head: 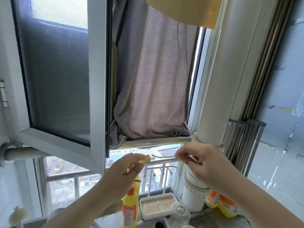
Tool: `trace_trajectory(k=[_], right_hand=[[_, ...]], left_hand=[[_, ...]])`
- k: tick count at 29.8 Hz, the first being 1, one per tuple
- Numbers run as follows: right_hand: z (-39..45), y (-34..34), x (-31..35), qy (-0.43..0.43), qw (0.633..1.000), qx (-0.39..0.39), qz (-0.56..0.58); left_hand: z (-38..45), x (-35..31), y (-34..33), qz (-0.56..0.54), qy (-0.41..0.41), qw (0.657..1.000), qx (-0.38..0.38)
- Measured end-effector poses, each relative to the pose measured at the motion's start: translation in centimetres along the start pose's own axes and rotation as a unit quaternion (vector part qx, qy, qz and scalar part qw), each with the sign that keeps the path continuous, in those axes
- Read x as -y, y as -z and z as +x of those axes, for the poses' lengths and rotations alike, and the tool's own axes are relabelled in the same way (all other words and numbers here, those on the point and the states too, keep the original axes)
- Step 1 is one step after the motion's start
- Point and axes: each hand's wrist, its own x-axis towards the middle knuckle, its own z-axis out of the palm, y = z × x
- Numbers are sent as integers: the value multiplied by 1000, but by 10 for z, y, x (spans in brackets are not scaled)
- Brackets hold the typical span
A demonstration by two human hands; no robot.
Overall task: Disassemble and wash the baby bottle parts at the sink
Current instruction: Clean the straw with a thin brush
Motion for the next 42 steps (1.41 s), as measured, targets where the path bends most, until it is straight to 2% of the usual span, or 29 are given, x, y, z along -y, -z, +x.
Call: trace_trajectory(k=[5, 10, 14, 16, 19, 23, 26, 30, 33, 37, 42], right_hand=[[0, 2, 3, 19, 999, 5, -41], [3, 7, 6, 43, 995, 4, -91], [6, -9, 18, 85, 992, 34, -89], [11, -10, 17, 72, 994, 33, -78], [16, -3, 10, 14, 999, -14, -27], [14, -15, 15, 32, 999, 39, -10], [13, -11, 5, -24, 1000, 2, -13], [6, -17, 7, -2, 997, 77, -10], [7, -17, 1, -30, 998, 50, 3], [1, -28, 5, -6, 996, 88, 19], [-13, -21, -20, -93, 988, 114, 34]], left_hand=[[-1, -8, 5, 14, -24, 1000, 0], [-3, -14, 8, 103, -66, 992, 1], [-3, -20, 0, 78, -101, 992, 24], [-3, -24, -3, 62, -111, 991, 27], [-1, -24, 1, 50, -101, 994, 11], [-1, -24, -5, 48, -99, 994, 8], [-4, -20, -7, 51, -84, 995, 5], [-6, -16, -8, 89, -73, 993, 24], [-6, -18, -12, 98, -62, 992, 43], [-5, -18, -17, 100, -54, 991, 67], [-17, 4, -26, 68, 5, 995, 75]])
